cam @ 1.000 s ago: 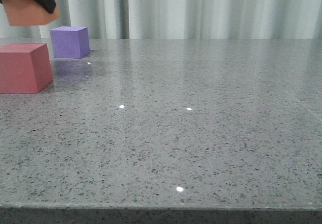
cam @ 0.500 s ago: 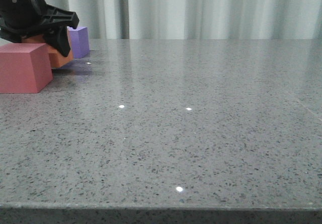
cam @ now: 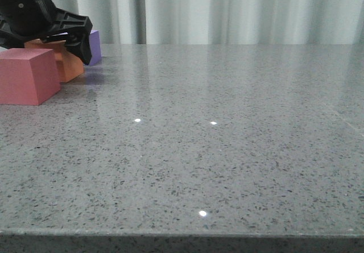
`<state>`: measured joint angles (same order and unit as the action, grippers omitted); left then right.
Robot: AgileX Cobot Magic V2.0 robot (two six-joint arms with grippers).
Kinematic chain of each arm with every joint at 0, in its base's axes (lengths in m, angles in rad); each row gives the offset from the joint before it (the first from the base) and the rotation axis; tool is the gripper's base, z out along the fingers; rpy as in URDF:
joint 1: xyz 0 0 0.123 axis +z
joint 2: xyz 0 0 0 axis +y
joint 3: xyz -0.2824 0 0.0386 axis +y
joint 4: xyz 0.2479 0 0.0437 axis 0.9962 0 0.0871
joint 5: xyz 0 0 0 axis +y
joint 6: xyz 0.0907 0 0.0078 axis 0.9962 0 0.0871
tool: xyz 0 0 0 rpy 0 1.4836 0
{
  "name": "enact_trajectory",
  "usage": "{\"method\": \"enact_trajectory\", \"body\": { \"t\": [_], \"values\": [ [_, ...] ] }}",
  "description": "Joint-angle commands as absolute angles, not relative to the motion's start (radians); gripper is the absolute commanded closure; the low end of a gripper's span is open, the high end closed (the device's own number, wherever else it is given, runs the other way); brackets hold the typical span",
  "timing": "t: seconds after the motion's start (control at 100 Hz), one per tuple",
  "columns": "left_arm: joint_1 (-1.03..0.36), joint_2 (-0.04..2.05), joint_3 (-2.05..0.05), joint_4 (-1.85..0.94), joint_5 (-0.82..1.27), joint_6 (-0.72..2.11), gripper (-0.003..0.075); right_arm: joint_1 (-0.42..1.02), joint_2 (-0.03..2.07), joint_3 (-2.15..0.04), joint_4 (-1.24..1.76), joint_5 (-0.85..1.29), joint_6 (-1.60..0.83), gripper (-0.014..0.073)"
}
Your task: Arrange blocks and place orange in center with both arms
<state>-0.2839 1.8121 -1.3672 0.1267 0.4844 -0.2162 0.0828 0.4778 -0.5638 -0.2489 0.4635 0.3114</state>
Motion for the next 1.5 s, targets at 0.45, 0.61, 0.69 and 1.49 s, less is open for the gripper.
{"method": "enact_trajectory", "body": {
  "t": [0.45, 0.61, 0.69, 1.49],
  "values": [
    [-0.282, 1.297, -1.220, 0.102, 0.439, -0.216, 0.0059, 0.075, 0.481, -0.591, -0.273, 0.383, 0.299, 0.0662],
    [-0.282, 1.084, -1.038, 0.102, 0.389, -0.216, 0.0059, 0.075, 0.481, -0.591, -0.273, 0.383, 0.299, 0.0662],
    [-0.282, 0.977, -0.948, 0.102, 0.371, -0.216, 0.0060, 0.075, 0.481, -0.591, -0.273, 0.383, 0.299, 0.0662],
    [-0.282, 0.294, -0.512, 0.105, 0.389, -0.216, 0.0741, 0.075, 0.481, -0.591, -0.273, 0.383, 0.299, 0.0662]
  ]
}}
